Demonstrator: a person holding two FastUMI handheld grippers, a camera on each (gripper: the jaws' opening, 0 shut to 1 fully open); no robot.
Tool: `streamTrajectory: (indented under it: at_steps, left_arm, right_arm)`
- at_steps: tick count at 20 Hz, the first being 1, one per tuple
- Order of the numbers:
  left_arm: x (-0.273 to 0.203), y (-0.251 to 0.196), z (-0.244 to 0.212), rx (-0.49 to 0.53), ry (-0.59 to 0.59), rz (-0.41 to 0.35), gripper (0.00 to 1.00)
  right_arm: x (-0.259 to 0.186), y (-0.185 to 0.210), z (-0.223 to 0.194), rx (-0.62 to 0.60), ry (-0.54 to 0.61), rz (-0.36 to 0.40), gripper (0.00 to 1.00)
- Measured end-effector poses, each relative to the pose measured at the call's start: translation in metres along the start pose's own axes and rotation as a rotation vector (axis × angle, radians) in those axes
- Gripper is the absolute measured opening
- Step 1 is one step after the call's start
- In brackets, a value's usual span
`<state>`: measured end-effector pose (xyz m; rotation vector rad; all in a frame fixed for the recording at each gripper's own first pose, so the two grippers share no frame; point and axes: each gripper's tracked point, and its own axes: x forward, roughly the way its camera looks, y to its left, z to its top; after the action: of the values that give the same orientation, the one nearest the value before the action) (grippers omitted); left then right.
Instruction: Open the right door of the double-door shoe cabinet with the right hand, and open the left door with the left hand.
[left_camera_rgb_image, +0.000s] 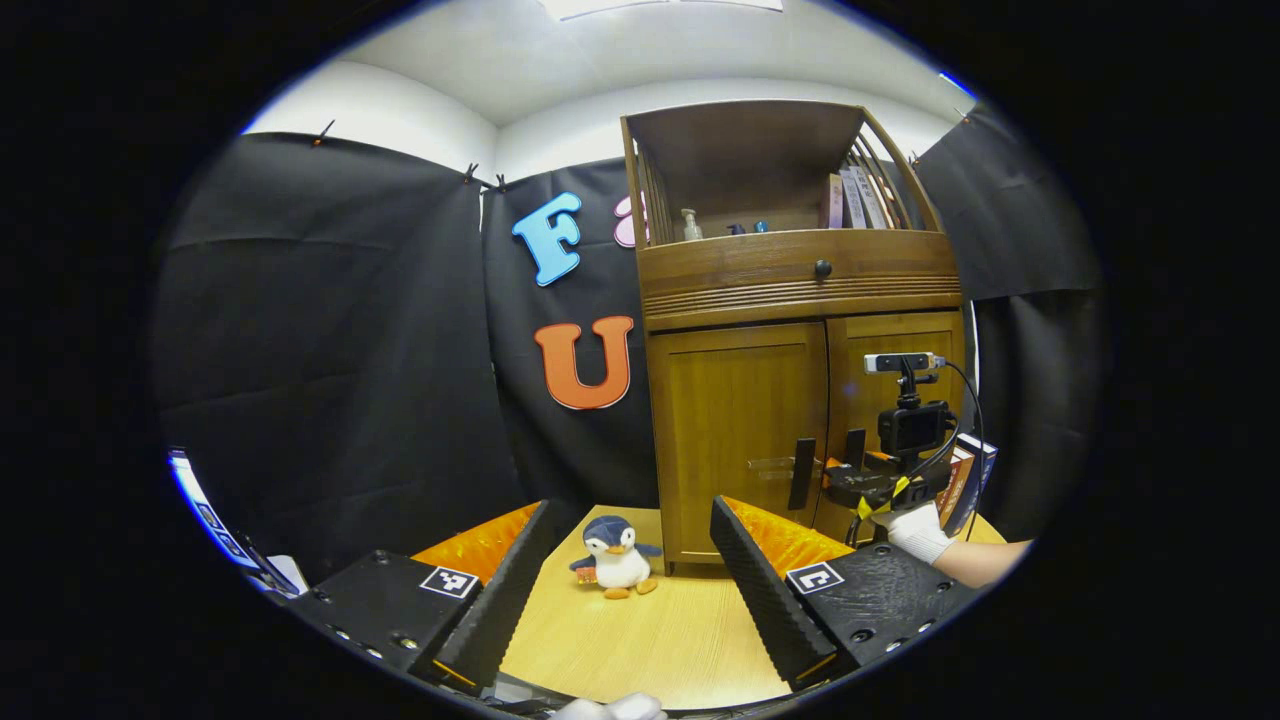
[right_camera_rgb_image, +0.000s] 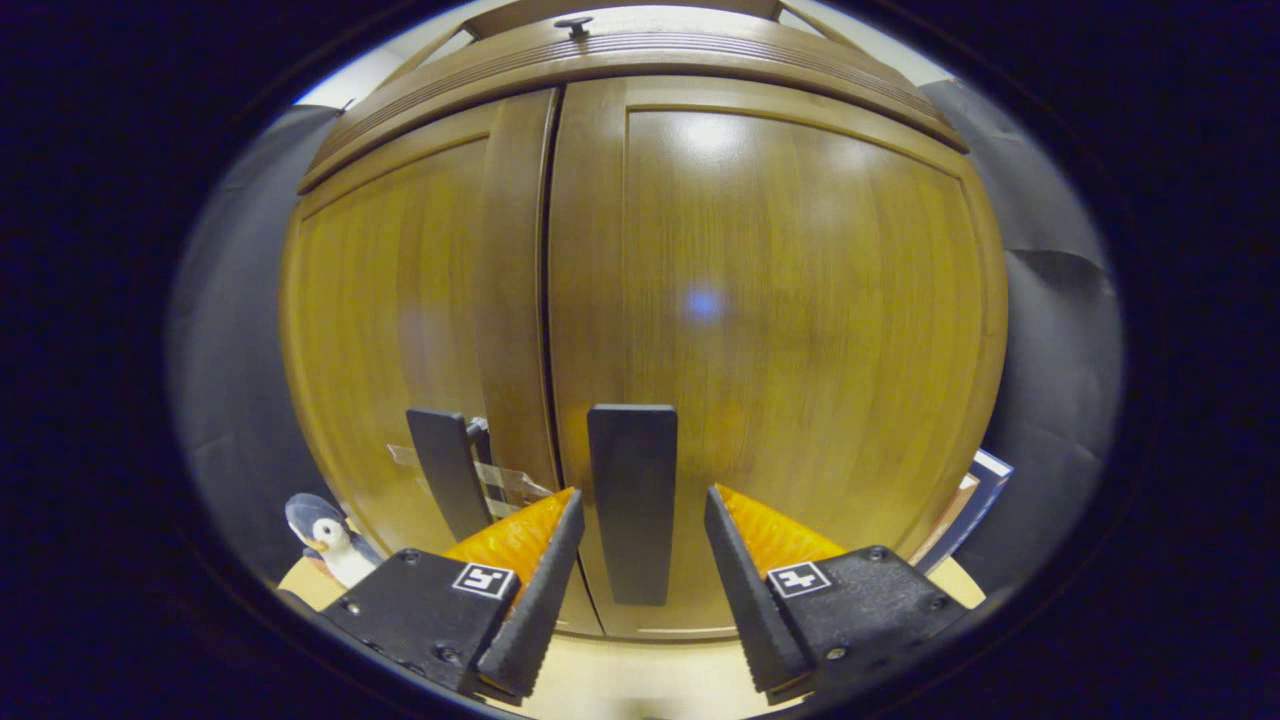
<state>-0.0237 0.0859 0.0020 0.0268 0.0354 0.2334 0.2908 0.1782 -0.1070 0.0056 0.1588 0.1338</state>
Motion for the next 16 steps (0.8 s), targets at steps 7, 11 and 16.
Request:
streamTrajectory:
  at_steps: [7,11,16]
  left_arm:
    - [0.0001,0.0058,-0.0051,-0.011,0.002,0.004,0.96]
    - [-0.0023,0.0050,-0.0045,-0.017,-0.006,-0.005,0.96]
    - [-0.0064,0.0026,-0.0048,-0.027,-0.013,-0.021,0.96]
  right_arm:
    - [0.0027,0.0038,-0.0020,-0.012,0.005,0.002,0.43]
    - [0.0031,0.0036,-0.0016,-0.013,0.004,-0.006,0.37]
    - [0.0006,0.0034,-0.0023,-0.018,0.017,-0.001,0.34]
